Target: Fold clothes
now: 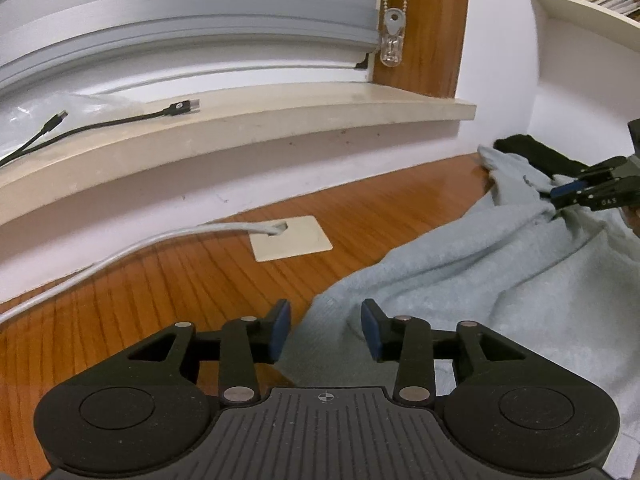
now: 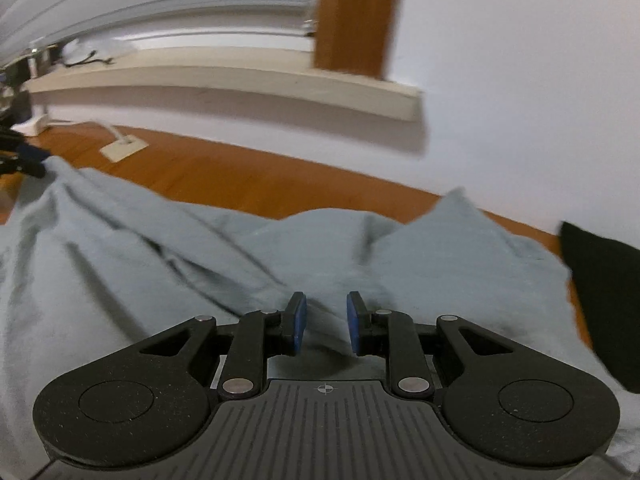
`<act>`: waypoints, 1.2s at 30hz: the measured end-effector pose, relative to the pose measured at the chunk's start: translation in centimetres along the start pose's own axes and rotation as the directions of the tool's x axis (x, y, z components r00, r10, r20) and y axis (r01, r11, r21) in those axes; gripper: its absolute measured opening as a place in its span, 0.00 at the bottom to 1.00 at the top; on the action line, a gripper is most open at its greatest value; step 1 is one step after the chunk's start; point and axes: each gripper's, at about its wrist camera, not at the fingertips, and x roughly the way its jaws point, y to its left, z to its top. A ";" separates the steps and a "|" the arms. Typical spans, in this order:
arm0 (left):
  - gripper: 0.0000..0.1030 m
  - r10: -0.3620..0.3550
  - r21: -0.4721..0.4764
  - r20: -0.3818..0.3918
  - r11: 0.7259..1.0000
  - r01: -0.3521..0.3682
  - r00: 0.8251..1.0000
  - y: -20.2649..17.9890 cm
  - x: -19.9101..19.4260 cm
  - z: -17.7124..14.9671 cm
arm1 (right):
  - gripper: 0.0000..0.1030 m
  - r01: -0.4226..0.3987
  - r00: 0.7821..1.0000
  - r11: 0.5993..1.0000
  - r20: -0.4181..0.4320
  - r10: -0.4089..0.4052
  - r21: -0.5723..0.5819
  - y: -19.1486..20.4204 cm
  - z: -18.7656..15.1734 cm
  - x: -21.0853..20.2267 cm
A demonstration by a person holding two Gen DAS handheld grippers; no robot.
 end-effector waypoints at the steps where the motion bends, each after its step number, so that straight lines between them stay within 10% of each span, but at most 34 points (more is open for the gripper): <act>1: 0.45 0.002 -0.002 -0.002 1.000 -0.002 1.000 0.2 0.0 -0.1 | 0.22 -0.017 1.000 1.000 0.004 0.017 -0.009 0.1 0.1 -0.1; 7: 0.48 -0.003 -0.028 -0.012 1.000 0.003 1.000 1.1 0.6 -0.3 | 0.30 -0.054 0.999 0.998 0.000 0.054 -0.031 0.4 0.0 -0.4; 13: 0.25 -0.014 -0.018 -0.007 1.000 0.014 1.000 0.7 1.1 -0.3 | 0.28 -0.027 0.998 0.999 -0.065 0.024 -0.046 0.2 -0.7 1.0; 19: 0.26 -0.025 -0.005 -0.029 1.000 0.025 0.999 0.3 1.8 -0.3 | 0.03 0.048 0.999 0.997 -0.001 -0.048 -0.056 0.3 -0.2 0.5; 25: 0.53 -0.026 0.014 -0.035 1.000 0.026 0.999 -0.4 2.6 0.4 | 0.02 0.218 0.964 0.972 0.177 -0.200 -0.086 0.5 1.8 -2.4; 29: 0.54 -0.063 0.001 -0.050 0.998 0.063 0.997 -0.7 3.6 0.6 | 0.02 0.265 0.951 0.957 0.194 -0.239 -0.119 0.6 2.4 -2.5; 36: 0.14 -0.035 0.043 -0.027 0.998 0.036 0.999 -2.3 3.0 0.9 | 0.02 0.303 0.936 0.944 0.223 -0.270 -0.129 0.4 2.5 -3.1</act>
